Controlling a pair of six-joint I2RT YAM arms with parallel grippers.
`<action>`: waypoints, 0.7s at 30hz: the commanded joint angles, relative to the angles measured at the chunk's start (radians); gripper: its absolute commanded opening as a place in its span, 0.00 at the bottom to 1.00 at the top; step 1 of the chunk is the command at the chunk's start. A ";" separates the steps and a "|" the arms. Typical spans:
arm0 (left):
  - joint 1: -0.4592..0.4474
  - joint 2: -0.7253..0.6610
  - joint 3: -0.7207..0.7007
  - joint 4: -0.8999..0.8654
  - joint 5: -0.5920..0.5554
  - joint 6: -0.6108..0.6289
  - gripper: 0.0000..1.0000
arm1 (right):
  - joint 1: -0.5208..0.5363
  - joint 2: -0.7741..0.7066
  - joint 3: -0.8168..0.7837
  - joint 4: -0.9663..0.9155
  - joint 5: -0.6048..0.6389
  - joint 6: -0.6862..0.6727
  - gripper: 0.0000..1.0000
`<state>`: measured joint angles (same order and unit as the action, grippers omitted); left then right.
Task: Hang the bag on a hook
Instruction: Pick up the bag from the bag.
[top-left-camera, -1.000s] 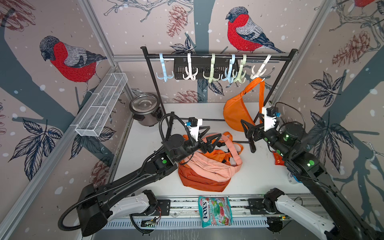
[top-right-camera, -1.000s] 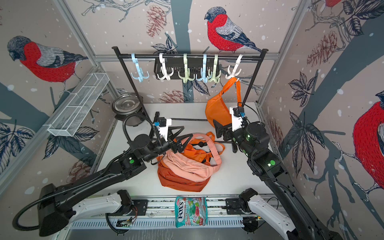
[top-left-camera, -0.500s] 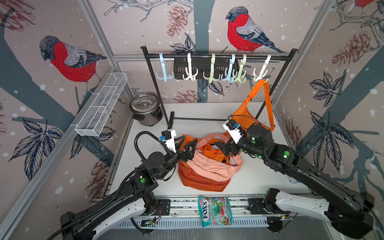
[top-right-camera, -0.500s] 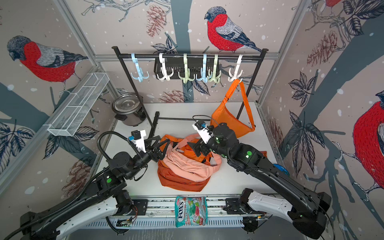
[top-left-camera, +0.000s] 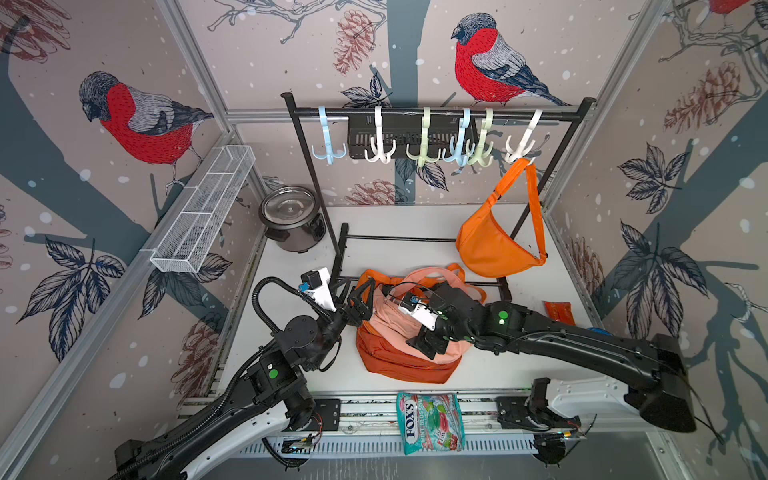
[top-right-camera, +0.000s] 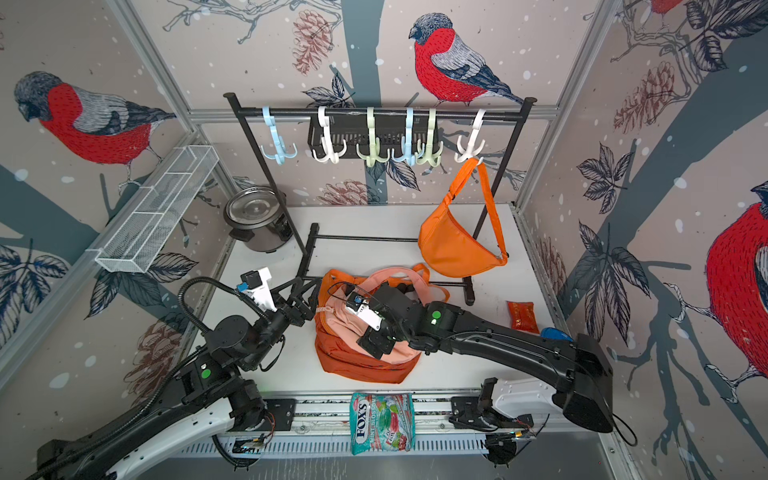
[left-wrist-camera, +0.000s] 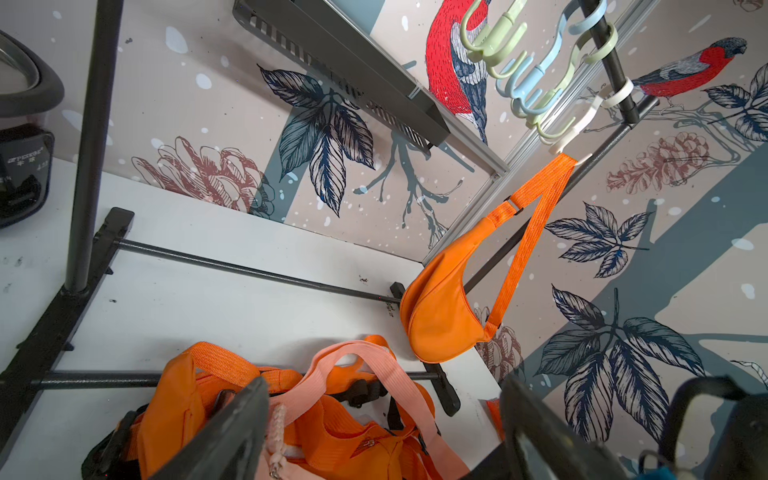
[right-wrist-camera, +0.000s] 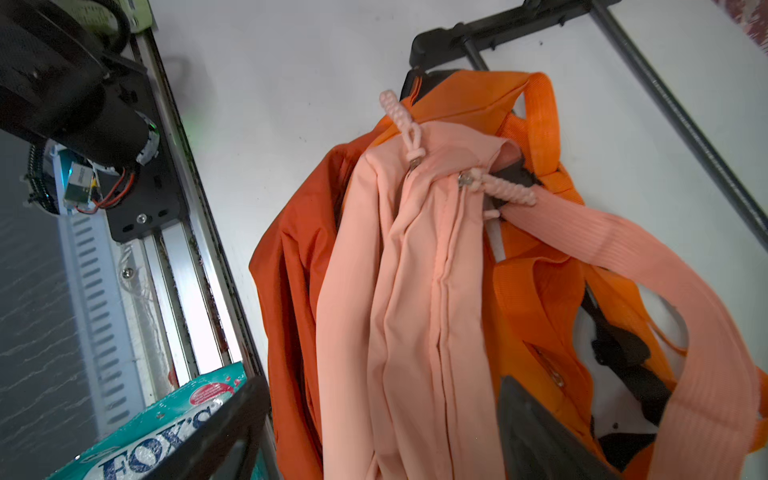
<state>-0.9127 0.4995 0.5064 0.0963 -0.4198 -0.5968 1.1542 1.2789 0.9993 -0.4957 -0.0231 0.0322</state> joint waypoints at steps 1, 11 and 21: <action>0.001 0.002 0.015 0.003 -0.025 -0.002 0.86 | 0.023 0.050 -0.001 0.006 -0.008 0.035 0.83; 0.001 0.002 0.041 -0.025 -0.025 0.013 0.86 | 0.071 0.202 0.002 -0.016 0.089 0.040 0.74; 0.001 -0.021 0.075 -0.050 -0.032 0.045 0.86 | 0.071 0.204 0.005 0.002 0.084 0.046 0.07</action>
<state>-0.9127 0.4847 0.5671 0.0475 -0.4400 -0.5674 1.2228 1.5005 1.0004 -0.4980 0.0608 0.0597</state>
